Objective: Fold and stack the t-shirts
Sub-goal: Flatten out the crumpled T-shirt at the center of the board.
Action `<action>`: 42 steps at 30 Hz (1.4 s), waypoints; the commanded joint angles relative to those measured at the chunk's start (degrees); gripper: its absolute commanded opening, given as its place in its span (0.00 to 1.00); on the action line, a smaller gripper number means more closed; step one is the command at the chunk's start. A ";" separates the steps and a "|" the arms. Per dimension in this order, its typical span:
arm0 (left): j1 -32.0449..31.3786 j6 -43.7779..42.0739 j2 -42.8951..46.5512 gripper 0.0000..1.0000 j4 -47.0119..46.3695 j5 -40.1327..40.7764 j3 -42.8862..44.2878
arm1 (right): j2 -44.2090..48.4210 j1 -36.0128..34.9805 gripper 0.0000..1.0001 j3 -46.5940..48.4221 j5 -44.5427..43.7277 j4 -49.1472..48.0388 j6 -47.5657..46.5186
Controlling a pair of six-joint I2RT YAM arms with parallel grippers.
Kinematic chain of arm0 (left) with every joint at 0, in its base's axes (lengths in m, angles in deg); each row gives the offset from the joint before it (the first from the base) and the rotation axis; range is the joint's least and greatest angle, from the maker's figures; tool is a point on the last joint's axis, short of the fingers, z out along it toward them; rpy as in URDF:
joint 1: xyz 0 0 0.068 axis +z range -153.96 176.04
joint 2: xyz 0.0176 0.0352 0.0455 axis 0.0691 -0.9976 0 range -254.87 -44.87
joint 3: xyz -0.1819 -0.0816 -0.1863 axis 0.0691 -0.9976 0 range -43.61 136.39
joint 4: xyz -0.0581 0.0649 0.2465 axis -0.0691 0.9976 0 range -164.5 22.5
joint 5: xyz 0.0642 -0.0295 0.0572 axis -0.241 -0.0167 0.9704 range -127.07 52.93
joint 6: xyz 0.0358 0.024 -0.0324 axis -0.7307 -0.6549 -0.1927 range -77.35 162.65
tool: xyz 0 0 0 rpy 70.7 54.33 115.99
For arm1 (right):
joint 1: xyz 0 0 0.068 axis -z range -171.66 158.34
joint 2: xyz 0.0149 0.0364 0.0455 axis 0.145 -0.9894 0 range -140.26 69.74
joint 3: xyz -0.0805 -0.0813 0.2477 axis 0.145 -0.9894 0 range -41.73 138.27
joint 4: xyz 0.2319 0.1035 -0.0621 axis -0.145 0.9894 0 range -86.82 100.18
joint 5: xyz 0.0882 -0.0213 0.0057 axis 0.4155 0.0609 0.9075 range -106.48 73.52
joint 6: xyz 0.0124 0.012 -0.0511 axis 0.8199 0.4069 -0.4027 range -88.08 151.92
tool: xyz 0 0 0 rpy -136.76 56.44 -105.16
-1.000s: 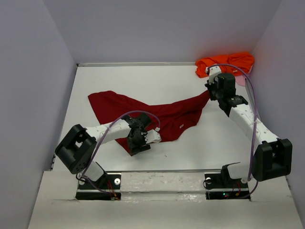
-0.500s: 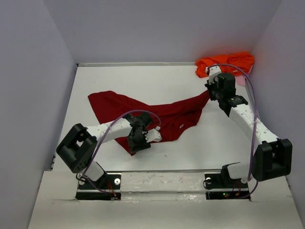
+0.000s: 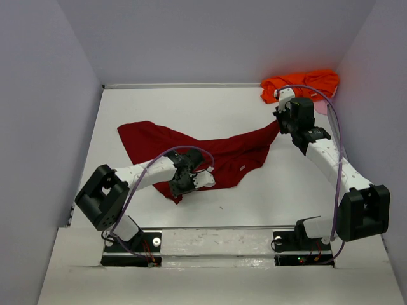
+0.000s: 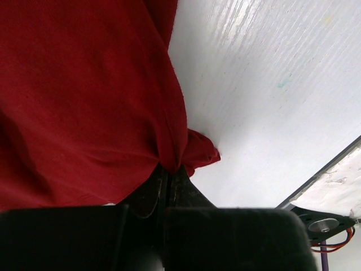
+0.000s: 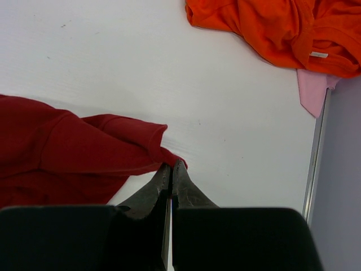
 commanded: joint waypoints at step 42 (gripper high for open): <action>-0.25 -0.34 6.18 0.48 6.97 5.28 1.63 | -1.28 0.42 0.00 0.16 0.63 -1.55 -1.14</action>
